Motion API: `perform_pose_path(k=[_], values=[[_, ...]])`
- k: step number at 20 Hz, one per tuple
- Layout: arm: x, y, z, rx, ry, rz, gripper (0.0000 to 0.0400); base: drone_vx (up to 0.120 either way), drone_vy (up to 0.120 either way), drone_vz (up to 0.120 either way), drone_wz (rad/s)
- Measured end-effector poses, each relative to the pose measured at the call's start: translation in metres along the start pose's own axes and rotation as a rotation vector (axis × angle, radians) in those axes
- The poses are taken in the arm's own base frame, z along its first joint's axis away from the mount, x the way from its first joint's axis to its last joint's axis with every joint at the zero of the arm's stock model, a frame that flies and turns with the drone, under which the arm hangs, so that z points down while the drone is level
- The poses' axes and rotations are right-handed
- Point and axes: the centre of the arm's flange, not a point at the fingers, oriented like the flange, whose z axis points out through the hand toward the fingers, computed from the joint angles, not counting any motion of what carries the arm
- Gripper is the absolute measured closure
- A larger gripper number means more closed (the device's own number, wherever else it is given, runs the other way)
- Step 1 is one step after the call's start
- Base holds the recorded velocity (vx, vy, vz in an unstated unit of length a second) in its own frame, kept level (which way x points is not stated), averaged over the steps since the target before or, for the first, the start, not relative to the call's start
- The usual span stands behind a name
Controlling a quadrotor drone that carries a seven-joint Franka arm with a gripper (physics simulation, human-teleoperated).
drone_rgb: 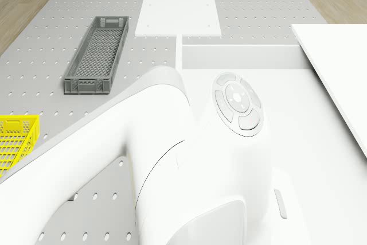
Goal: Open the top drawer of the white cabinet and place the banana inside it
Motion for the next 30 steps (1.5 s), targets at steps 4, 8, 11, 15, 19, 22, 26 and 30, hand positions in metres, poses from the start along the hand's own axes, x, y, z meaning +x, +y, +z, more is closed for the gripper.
perform_pose_path(k=[4, 8, 11, 15, 19, 22, 26, 30], values=[[0.0, 0.0, 0.0, 0.0, 0.0, 0.0, 0.0207, 0.0, -0.12, -0.02, 0.0], [0.0, 0.0, 0.0, 0.0, 0.0, 0.0, 0.0207, 0.0, -0.12, 0.0, 0.0], [0.0, 0.0, 0.006, 0.0, 0.0, -0.001, 0.0207, 0.0, 0.0, 0.0, 0.0], [0.0, 0.0, 0.02, 0.0, 0.0, -0.001, 0.0207, 0.0, 0.0, 0.0, 0.0], [0.0, 0.0, 0.035, 0.0, 0.0, -0.001, 0.0207, 0.0, 0.0, 0.0, 0.0], [0.0, 0.0, 0.046, 0.0, 0.0, -0.001, 0.0207, 0.0, 0.0, 0.0, 0.0], [0.0, 0.0, 0.053, 0.002, -0.001, -0.001, 0.0098, 0.0, 0.0, 0.0, 0.0], [0.0, 0.0, 0.046, 0.004, -0.002, -0.001, 0.0036, 0.0, 0.0, 0.0, 0.0]])
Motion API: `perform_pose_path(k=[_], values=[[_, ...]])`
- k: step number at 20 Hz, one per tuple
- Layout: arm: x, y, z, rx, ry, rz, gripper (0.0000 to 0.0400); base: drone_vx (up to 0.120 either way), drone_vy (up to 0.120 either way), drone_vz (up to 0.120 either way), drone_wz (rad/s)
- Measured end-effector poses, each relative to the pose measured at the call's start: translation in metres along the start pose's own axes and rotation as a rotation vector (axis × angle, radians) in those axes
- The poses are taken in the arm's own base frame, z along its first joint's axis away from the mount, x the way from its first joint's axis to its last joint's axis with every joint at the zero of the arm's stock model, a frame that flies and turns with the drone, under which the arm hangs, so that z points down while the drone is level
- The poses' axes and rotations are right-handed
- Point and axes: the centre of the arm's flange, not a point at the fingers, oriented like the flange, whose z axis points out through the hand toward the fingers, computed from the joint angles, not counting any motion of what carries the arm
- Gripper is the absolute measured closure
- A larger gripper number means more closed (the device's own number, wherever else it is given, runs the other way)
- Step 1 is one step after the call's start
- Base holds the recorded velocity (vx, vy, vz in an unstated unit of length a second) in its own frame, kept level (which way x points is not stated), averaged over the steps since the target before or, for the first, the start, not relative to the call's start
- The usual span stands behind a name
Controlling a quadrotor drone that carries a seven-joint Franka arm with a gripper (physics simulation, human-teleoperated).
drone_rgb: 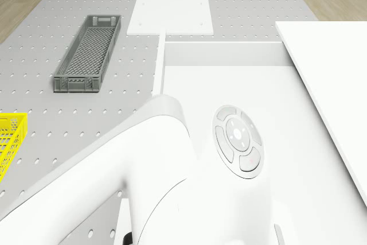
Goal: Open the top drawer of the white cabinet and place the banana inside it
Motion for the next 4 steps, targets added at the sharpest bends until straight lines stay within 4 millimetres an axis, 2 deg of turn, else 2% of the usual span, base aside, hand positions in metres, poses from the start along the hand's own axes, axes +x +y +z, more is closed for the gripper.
perform_pose_path(k=[4], values=[[0.0, 0.0, -0.0127, 0.001, 0.0, 0.0, 0.0014, 0.0, 0.0, 0.0, 0.0]])
